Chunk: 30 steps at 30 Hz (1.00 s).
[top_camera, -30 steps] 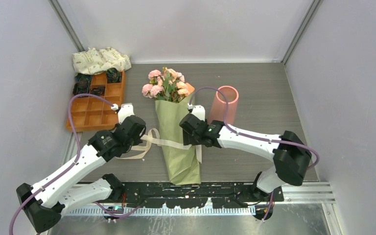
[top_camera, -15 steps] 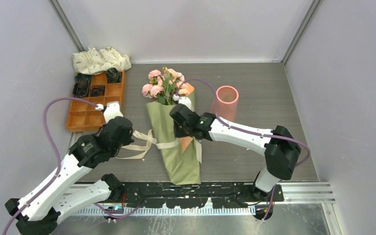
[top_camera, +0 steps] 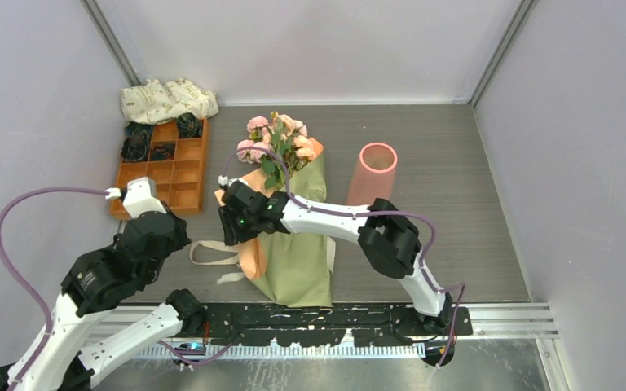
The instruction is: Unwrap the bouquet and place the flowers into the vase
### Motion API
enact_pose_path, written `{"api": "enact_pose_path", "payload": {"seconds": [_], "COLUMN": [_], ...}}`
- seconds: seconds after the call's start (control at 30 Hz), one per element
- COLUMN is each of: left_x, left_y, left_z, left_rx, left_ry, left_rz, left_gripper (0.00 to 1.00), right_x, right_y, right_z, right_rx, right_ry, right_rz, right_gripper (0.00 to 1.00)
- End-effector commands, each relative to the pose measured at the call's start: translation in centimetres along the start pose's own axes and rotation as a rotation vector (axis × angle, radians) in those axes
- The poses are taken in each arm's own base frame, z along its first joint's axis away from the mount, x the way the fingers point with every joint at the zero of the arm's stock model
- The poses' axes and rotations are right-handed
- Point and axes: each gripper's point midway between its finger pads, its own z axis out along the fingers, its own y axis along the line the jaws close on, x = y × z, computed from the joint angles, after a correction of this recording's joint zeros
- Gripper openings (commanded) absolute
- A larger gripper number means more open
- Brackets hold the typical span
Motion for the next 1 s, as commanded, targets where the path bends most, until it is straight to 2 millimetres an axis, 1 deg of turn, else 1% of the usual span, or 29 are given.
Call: {"api": "enact_pose_path", "payload": {"seconds": [0.0, 0.1, 0.17, 0.2, 0.37, 0.4, 0.47, 0.53, 0.63, 0.7, 0.73, 0.8, 0.9, 0.97], "left_x": [-1.4, -1.5, -1.6, -1.6, -1.5, -1.7, -1.9, -2.2, -2.3, -2.1, -1.9, -1.3, 0.2, 1.7], "left_y": [2.0, 2.4, 2.3, 2.3, 1.3, 1.1, 0.6, 0.0, -1.1, -2.1, -2.9, -3.7, -4.6, -5.1], "left_z": [-1.3, -1.6, -1.7, -1.7, -1.3, -1.3, -1.1, -0.9, -0.4, 0.1, 0.5, 1.1, 2.7, 4.0], "left_rx": [-0.043, -0.034, -0.027, -0.026, -0.011, -0.006, 0.004, 0.012, 0.030, 0.052, 0.063, 0.073, 0.063, 0.052], "left_ry": [-0.064, -0.075, -0.079, -0.078, -0.062, -0.062, -0.065, -0.068, -0.063, -0.043, -0.031, -0.006, 0.029, 0.057], "left_rz": [-0.039, -0.056, -0.064, -0.065, -0.062, -0.061, -0.060, -0.056, -0.045, -0.038, -0.032, -0.020, -0.002, 0.007], "left_gripper": [0.09, 0.10, 0.11, 0.11, 0.11, 0.11, 0.11, 0.11, 0.12, 0.12, 0.12, 0.12, 0.12, 0.12], "right_x": [-2.0, -3.1, -3.9, -4.4, -6.3, -6.8, -7.6, -8.1, -8.2, -7.8, -7.2, -6.1, -4.6, -3.6], "right_y": [3.4, 3.5, 3.5, 3.6, 4.5, 4.9, 4.5, 4.0, 2.6, 1.2, 0.1, -1.3, -2.6, -3.4], "right_z": [-1.4, -2.9, -4.3, -5.2, -9.7, -11.3, -13.5, -15.7, -18.0, -18.9, -18.9, -18.8, -18.4, -18.1], "right_rx": [-0.113, -0.096, -0.081, -0.079, -0.086, -0.098, -0.077, -0.056, 0.001, 0.066, 0.110, 0.157, 0.183, 0.199], "right_ry": [-0.028, -0.061, -0.085, -0.101, -0.176, -0.201, -0.258, -0.304, -0.343, -0.344, -0.333, -0.311, -0.286, -0.270], "right_rz": [-0.034, -0.062, -0.079, -0.089, -0.091, -0.088, -0.076, -0.067, -0.055, -0.047, -0.044, -0.039, -0.025, -0.012], "right_gripper": [0.54, 0.65, 0.74, 0.76, 0.78, 0.78, 0.79, 0.80, 0.80, 0.80, 0.80, 0.80, 0.79, 0.79]}}
